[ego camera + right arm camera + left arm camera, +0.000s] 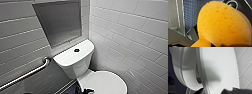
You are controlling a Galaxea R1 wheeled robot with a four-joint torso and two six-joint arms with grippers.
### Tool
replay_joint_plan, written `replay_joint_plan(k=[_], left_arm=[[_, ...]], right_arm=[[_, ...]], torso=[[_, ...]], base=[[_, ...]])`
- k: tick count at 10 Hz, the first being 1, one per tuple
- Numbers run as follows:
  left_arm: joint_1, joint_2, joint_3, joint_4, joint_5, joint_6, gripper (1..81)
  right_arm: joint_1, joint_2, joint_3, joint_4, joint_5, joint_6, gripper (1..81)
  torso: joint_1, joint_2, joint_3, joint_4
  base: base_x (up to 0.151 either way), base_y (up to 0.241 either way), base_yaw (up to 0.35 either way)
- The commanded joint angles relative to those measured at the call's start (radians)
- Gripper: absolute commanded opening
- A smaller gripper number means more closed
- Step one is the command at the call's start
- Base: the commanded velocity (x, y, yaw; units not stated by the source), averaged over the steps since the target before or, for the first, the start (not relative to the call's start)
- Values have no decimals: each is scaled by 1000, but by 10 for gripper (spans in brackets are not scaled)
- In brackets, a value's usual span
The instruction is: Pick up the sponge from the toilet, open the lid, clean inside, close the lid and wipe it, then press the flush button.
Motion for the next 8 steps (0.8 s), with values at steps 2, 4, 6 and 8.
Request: replay_joint_plan(k=[2,4,6,8], left_arm=[[-176,0,62,1,-77,-14,811],[-187,-11,64,-1,-91,-43,811],[-198,-44,88,2,-123,-86,811],[-210,-80,120,5,-170,-127,811]], right_arm=[[3,-29,23,-18,-49,4,10],[0,-29,20,-16,-49,4,10],[1,-29,22,-16,-49,4,10],[0,-29,23,-15,-49,4,10]], torso=[[0,0,16,0],[0,0,24,0],[0,0,24,0],[0,0,24,0]], base=[[0,0,0],[0,0,0],[0,0,0],[0,0,0]])
